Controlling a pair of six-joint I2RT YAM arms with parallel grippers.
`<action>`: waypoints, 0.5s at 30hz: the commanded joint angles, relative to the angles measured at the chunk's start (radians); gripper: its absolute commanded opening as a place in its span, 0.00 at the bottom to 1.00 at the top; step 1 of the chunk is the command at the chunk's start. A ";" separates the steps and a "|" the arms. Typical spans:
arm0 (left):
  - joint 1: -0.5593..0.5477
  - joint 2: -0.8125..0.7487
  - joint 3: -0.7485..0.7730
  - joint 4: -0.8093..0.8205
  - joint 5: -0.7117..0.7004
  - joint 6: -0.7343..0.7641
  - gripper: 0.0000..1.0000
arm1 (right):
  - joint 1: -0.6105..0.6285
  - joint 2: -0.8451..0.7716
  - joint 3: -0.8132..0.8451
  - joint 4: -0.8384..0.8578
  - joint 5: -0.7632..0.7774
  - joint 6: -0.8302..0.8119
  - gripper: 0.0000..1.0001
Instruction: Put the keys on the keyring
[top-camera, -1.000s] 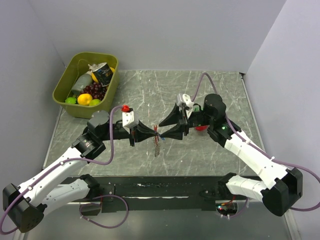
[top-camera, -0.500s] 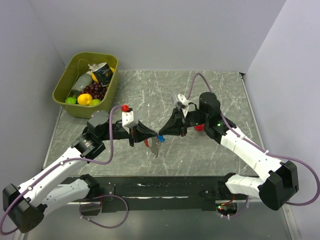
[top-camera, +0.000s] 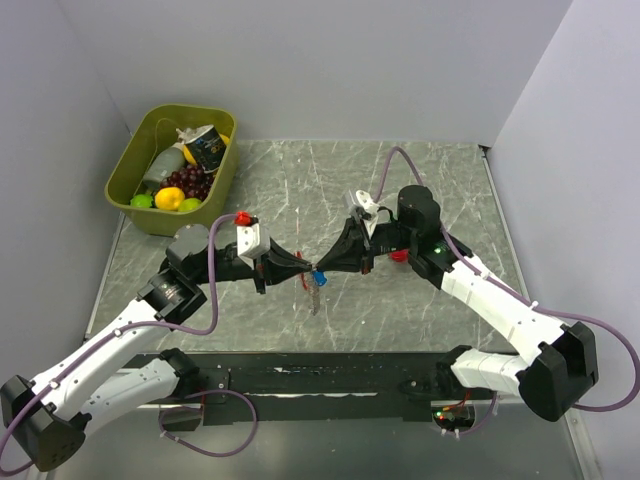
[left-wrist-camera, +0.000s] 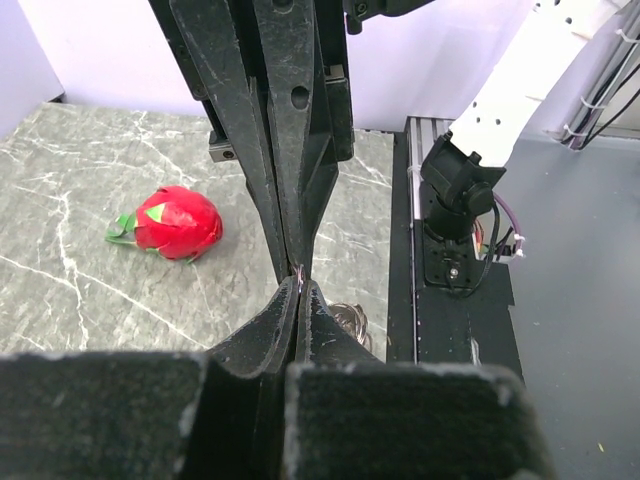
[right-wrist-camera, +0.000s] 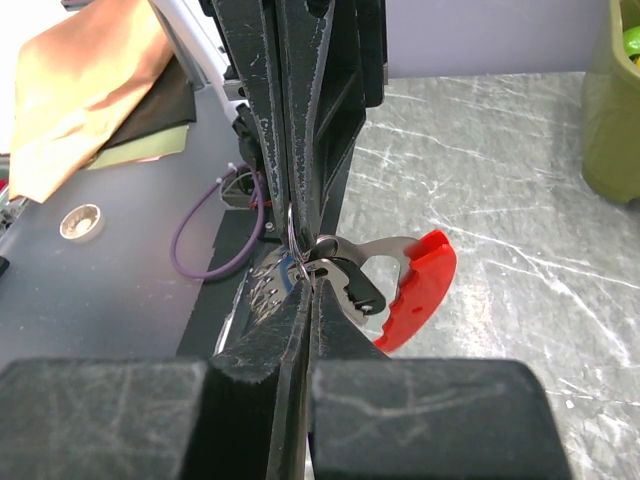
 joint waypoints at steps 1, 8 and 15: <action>-0.006 -0.022 0.003 0.161 0.031 -0.042 0.01 | 0.007 0.005 0.025 -0.038 0.026 -0.029 0.00; -0.006 -0.013 0.001 0.163 0.034 -0.050 0.01 | 0.025 -0.075 -0.003 -0.027 0.132 -0.047 0.33; -0.006 -0.010 0.009 0.119 0.015 -0.027 0.01 | 0.022 -0.222 -0.053 0.057 0.222 -0.021 0.67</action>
